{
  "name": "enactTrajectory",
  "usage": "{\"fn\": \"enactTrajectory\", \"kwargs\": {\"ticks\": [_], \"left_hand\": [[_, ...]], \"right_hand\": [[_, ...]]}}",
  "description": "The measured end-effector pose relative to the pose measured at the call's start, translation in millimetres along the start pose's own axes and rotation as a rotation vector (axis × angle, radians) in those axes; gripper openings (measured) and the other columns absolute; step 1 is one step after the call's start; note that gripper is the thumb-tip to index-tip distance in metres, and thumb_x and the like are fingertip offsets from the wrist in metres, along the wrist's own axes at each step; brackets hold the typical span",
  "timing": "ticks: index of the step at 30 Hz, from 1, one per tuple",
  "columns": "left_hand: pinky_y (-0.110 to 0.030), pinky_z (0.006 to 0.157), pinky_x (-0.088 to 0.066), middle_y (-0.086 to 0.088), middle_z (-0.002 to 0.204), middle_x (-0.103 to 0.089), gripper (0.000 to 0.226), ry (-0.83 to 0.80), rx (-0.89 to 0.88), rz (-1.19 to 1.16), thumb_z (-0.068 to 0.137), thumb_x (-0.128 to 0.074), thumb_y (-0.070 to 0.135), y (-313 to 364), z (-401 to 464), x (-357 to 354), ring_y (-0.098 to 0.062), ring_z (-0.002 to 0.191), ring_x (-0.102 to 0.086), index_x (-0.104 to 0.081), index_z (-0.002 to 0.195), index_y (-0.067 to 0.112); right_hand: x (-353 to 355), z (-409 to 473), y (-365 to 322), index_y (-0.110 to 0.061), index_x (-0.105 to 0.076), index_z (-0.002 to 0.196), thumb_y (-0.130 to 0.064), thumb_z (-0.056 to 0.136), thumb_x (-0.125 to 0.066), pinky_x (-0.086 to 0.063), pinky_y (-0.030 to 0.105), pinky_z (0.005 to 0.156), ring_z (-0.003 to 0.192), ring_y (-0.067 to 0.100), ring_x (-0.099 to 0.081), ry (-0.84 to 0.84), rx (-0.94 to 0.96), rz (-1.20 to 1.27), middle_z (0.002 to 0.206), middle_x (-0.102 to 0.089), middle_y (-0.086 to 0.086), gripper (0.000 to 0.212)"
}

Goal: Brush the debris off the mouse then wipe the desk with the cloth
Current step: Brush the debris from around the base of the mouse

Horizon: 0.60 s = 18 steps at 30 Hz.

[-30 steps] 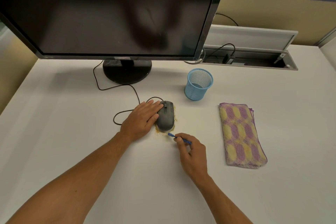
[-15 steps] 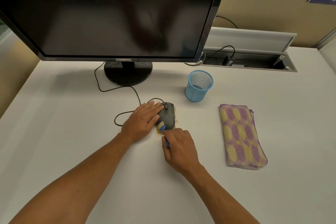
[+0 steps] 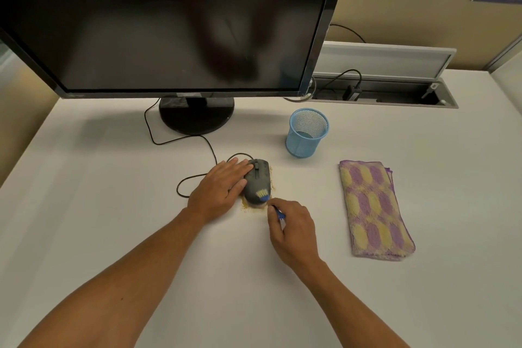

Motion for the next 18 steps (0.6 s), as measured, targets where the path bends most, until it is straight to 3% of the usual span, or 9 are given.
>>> {"fn": "enactTrajectory", "kwargs": {"ticks": [6, 11, 14, 18], "left_hand": [[-0.027, 0.12, -0.01, 0.008, 0.155, -0.034, 0.053, -0.001, 0.001, 0.006, 0.1, -0.024, 0.045, -0.6, 0.6, 0.7, -0.009, 0.146, -0.021, -0.035, 0.149, 0.028], [-0.024, 0.119, -0.008, 0.008, 0.154, -0.035, 0.052, 0.0, 0.001, 0.001, 0.1, -0.025, 0.045, -0.3, 0.6, 0.0, -0.008, 0.146, -0.021, -0.034, 0.149, 0.028], [-0.027, 0.12, -0.011, 0.007, 0.154, -0.036, 0.052, 0.004, -0.004, 0.01, 0.1, -0.025, 0.044, -1.2, 1.2, -0.3, -0.01, 0.146, -0.023, -0.035, 0.149, 0.028], [-0.027, 0.119, -0.011, 0.008, 0.153, -0.037, 0.051, 0.009, -0.011, 0.012, 0.1, -0.027, 0.043, -0.4, 1.0, 0.7, -0.011, 0.145, -0.025, -0.036, 0.148, 0.028]], "right_hand": [[24.8, 6.0, 17.9, -0.021, -0.07, 0.105, -0.025, 0.096, -0.056, -0.042, 0.011, 0.065, 0.082, 0.002, -0.058, 0.148, -0.199, 0.245, 0.09, -0.066, -0.011, 0.018], [16.0, 10.2, 27.5, -0.024, -0.069, 0.104, -0.025, 0.098, -0.055, -0.041, 0.011, 0.061, 0.072, -0.006, -0.056, 0.085, -0.343, 0.38, 0.083, -0.065, -0.01, 0.015], [7.4, -8.4, 30.4, -0.023, -0.071, 0.097, -0.025, 0.097, -0.056, -0.04, 0.012, 0.057, 0.064, 0.004, -0.055, 0.062, -0.381, 0.434, 0.079, -0.069, -0.004, 0.014], [4.4, -19.9, 31.2, -0.031, -0.067, 0.088, -0.028, 0.096, -0.057, -0.043, 0.013, 0.06, 0.077, 0.022, -0.061, 0.067, -0.414, 0.509, 0.08, -0.072, 0.001, 0.013]]}}
Point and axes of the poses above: each hand's wrist, its own z-axis towards the middle knuckle, its own x-axis out of the back of the hand, y = z × x, the point moved 10 cm from there along z, towards the middle knuckle
